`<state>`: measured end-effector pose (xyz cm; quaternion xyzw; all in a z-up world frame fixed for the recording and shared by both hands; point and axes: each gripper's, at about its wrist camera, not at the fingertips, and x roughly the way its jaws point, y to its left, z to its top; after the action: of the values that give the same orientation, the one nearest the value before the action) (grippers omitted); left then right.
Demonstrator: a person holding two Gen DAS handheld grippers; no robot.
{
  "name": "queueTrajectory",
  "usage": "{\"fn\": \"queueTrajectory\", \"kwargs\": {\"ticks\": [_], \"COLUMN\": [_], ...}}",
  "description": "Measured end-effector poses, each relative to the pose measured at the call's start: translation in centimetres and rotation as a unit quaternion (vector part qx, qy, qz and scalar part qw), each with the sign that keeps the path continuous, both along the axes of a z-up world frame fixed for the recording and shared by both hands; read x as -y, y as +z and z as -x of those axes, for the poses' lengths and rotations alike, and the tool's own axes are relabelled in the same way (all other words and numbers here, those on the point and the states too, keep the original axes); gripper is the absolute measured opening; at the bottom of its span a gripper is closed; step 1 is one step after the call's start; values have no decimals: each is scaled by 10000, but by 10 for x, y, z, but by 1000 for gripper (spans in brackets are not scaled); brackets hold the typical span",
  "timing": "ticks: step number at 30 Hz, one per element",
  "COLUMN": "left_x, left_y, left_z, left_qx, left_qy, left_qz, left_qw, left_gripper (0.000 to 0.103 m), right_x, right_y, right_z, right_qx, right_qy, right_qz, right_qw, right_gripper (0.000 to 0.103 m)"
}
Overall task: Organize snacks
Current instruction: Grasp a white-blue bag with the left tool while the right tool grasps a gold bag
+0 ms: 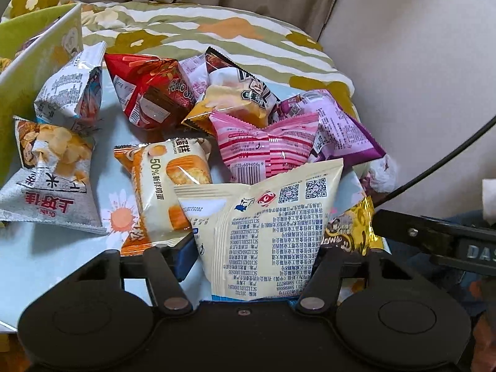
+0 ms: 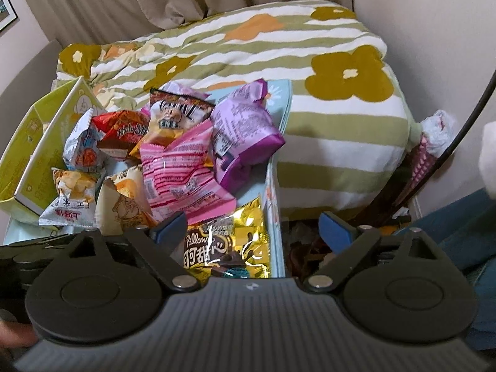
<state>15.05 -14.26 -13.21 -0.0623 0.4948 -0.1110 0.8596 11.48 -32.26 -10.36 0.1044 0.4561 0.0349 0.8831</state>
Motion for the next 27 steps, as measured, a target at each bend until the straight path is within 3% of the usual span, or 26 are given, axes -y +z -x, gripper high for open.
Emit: {"fn": "queueTrajectory", "kwargs": {"ticks": [5,16,27], "left_x": [-1,-7,-9], "left_y": [2,0,-2], "left_z": [7,13,15], "left_qx": [83,170,170], "left_qy": [-109,-172,-95], "left_qz": [-245,-550,-773], "left_qw": [9996,9982,9968], "left_gripper": [64,64,64], "right_x": [-7,-17,-23], "right_y": [-11,-23,-28], "right_z": [-3,-11,-22], "right_qx": [-67,-40,111], "right_qy": [120,312,593], "right_qz": [-106,-164,86], "right_qw": [9998,9994,9981], "right_gripper": [95,94,94]}}
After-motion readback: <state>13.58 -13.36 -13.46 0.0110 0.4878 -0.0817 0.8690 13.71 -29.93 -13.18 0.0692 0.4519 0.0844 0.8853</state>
